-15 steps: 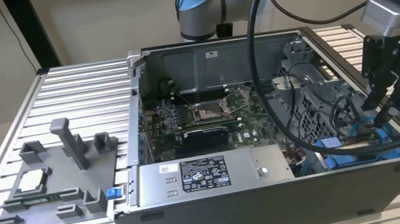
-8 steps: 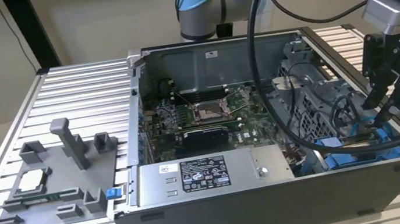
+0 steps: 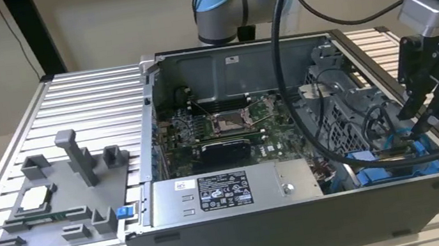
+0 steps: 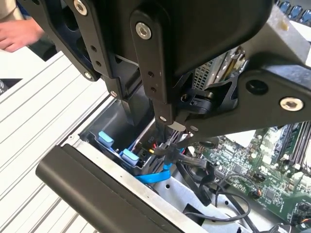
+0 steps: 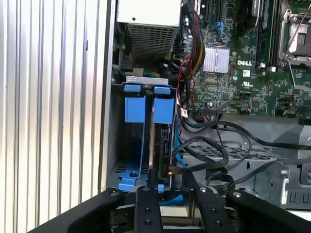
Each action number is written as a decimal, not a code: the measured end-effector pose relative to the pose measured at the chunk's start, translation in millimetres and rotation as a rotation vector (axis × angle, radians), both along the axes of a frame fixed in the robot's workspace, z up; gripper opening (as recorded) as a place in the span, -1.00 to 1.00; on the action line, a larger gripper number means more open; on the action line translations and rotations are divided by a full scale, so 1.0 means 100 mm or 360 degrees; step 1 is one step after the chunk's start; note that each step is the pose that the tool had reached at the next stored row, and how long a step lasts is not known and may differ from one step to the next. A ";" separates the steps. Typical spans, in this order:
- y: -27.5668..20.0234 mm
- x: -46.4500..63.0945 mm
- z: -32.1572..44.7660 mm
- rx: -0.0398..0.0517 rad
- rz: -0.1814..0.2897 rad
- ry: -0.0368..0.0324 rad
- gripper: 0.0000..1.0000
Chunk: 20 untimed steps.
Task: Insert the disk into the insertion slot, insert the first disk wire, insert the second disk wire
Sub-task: 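Insert the second disk wire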
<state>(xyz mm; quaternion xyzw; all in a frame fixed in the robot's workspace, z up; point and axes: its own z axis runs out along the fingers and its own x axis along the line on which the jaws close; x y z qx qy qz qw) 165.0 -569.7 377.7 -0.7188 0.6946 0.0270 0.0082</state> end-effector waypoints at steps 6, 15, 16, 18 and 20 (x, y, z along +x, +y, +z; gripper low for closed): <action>0.000 0.00 0.067 0.0000 0.0000 0.0000 1.00; 0.076 0.02 0.070 0.0001 0.0000 0.0000 1.00; 0.087 0.03 0.069 0.0002 0.0001 0.0000 1.00; 0.098 0.05 0.065 0.0003 0.0006 0.0000 1.00; 0.103 0.06 0.056 0.0005 0.0014 0.0000 1.00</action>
